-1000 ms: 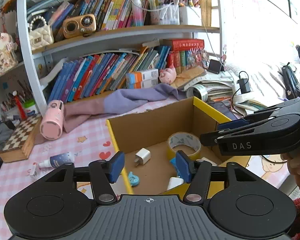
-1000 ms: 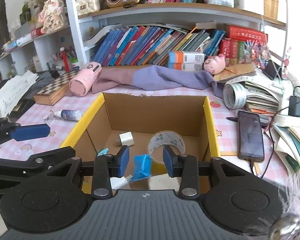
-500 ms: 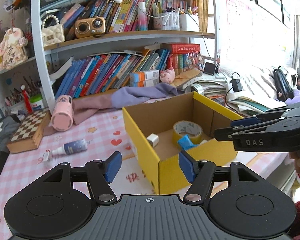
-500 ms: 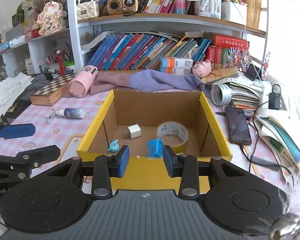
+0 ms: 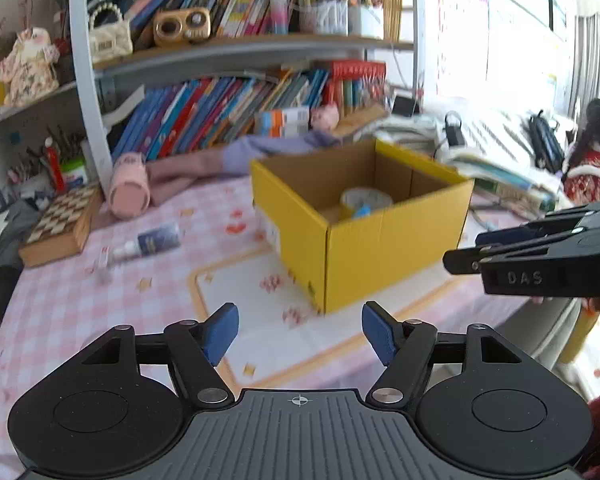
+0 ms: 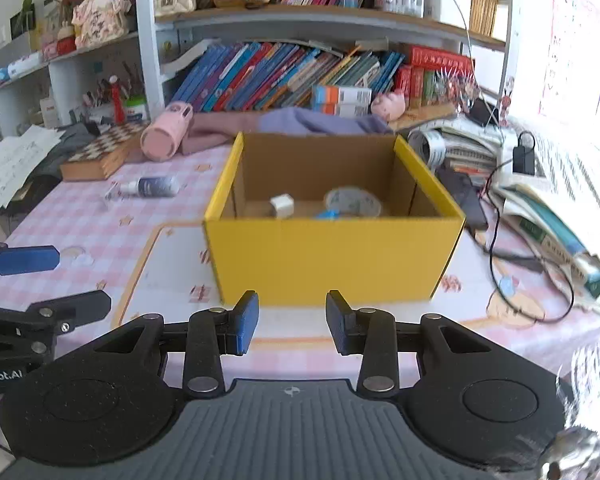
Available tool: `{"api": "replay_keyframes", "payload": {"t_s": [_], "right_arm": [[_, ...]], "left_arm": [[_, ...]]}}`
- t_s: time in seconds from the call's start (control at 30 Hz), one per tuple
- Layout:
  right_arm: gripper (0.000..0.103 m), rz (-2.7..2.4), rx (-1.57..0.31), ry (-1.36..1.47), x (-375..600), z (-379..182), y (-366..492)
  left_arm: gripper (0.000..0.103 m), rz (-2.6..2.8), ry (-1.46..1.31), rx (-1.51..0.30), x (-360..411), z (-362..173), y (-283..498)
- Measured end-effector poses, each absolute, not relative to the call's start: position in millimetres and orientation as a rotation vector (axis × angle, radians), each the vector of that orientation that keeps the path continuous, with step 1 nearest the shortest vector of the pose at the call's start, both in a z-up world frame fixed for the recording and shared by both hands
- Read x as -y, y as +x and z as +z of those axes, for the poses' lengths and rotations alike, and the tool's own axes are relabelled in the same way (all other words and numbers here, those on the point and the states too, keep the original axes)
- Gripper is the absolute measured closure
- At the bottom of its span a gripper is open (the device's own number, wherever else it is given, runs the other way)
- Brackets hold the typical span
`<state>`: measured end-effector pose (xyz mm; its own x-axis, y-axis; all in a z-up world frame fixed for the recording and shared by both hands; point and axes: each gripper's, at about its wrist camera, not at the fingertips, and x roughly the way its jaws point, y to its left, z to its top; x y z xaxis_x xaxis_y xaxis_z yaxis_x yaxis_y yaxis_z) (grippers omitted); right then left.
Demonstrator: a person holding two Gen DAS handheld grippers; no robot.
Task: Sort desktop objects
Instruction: 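Withdraw both open grippers from the box toward the spray bottle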
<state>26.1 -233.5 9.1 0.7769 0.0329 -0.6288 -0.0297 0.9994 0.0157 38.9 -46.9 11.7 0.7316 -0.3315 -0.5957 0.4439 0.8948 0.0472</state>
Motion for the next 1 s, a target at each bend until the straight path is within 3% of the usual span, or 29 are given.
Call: {"api": "replay_keyframes", "payload": {"t_s": [0.27,0.33,0.5,1.0], "right_arm": [[0.065,0.079,-0.794,0.07,212.4,-11.7,19.4],[0.055,0.098,-0.809,0.071,206.0,-13.5,19.0],[0.043,0.16,-0.826,0.042,184.9,-14.5,20.1],[0.037,0.271,-0.836,-0.028,145.6,-14.3,22.3]], "left_arm": [[0.021,-0.375,0.187,-0.698,22.9,-2.7,27.5],[0.018,-0.353,0.177,-0.714,16.0,-3.9,26.1],[0.014,-0.295,0.144,-0.749,-2.0,-7.5,22.0],[0.013,-0.203,0.12,-0.775,-32.9,-9.0,12.7]]}}
